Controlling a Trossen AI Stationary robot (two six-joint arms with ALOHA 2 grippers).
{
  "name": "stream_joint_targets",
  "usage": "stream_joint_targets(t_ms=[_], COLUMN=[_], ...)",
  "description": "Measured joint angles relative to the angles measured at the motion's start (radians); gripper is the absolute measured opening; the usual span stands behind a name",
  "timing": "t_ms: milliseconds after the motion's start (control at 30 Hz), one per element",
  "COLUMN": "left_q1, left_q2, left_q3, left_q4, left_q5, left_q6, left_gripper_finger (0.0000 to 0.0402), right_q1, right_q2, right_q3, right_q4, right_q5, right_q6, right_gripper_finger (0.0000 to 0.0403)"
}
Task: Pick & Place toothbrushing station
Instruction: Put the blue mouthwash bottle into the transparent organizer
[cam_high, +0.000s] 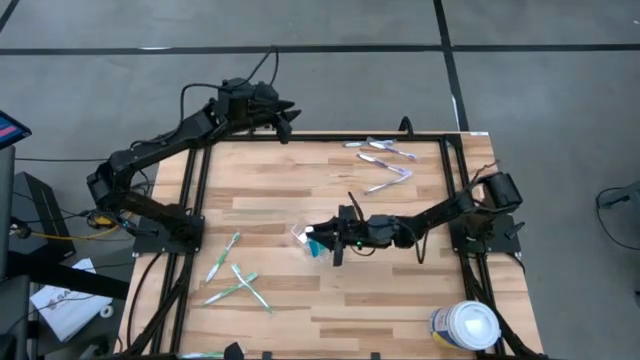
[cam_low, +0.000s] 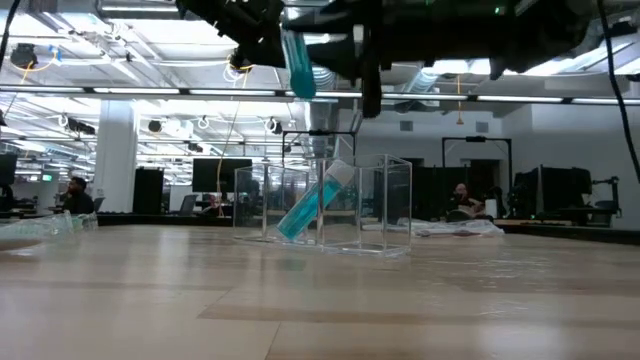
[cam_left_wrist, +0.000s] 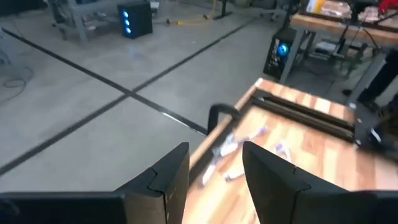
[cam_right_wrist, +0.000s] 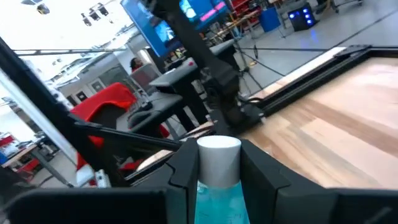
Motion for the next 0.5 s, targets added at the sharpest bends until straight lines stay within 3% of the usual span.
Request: stream_joint_targets(t_ms=[500], left_q1=[-0.016], left_q2=[-0.229], left_q3=[-0.273], left_q4=[0.048], left_q5=[-0.01], left_q6=[-0.051], left_gripper_finger=[0.0144], right_q1=[-0.134], right_q2=[0.001], right_q3=[0.0], right_q4=[-0.086], right_q5=[-0.08], right_q6=[-0.066], right_gripper_finger=[0.0077])
